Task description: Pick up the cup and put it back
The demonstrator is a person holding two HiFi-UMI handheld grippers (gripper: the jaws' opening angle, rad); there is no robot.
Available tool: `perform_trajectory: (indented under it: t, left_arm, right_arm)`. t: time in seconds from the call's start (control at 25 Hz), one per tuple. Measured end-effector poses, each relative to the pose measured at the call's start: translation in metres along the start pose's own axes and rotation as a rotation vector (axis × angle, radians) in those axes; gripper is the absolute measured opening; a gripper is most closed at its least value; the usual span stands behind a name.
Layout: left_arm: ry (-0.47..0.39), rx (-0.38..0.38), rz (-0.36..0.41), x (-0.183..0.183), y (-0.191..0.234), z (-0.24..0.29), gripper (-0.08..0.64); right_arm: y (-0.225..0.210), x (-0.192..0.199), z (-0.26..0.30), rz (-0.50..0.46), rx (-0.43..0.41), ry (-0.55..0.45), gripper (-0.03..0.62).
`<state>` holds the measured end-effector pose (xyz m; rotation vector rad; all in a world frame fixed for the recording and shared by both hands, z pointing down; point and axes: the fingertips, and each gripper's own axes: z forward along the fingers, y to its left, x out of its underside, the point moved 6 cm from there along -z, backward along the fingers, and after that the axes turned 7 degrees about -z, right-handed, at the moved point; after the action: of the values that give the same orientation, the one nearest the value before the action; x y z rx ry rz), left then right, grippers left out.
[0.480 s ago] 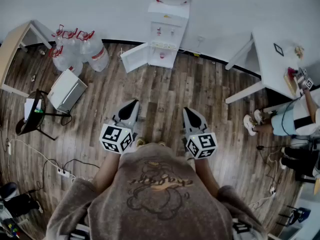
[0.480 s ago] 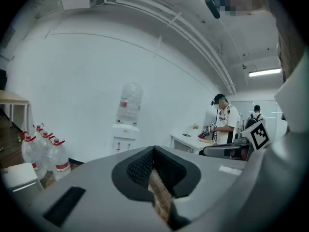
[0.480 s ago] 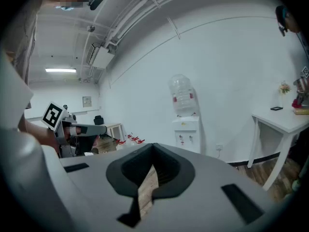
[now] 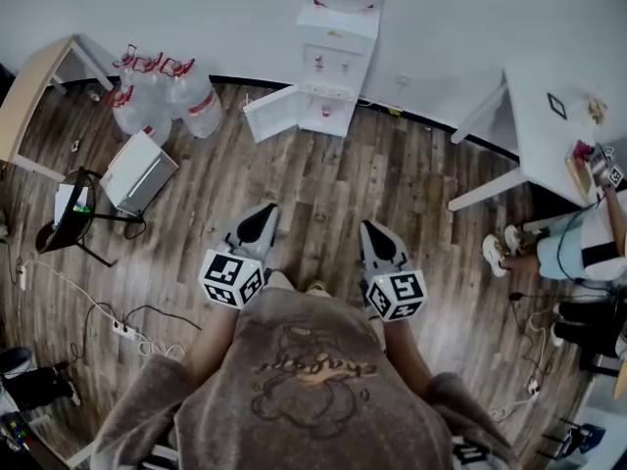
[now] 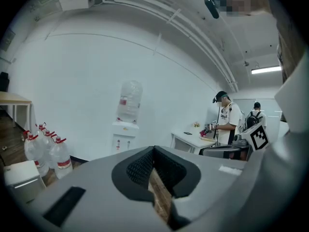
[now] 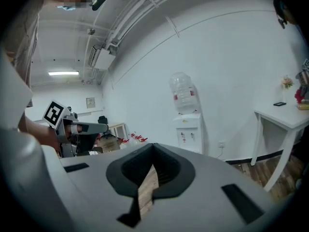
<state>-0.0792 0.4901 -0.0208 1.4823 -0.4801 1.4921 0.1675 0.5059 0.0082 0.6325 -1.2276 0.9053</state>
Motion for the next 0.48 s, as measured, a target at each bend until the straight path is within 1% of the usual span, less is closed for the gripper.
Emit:
perform_trajectory:
  t: [0.24,0.48]
  left_arm:
    - [0.003,0.02,-0.001,0.003,-0.01,0.013,0.002]
    - [0.002,0.048,-0.003,-0.004,0.009,0.046,0.002]
  right_arm:
    - [-0.01,0.014,0.001,0.008,0.005,0.031,-0.002]
    - [-0.026,0.016,0.027,0.005,0.006,0.062,-0.002]
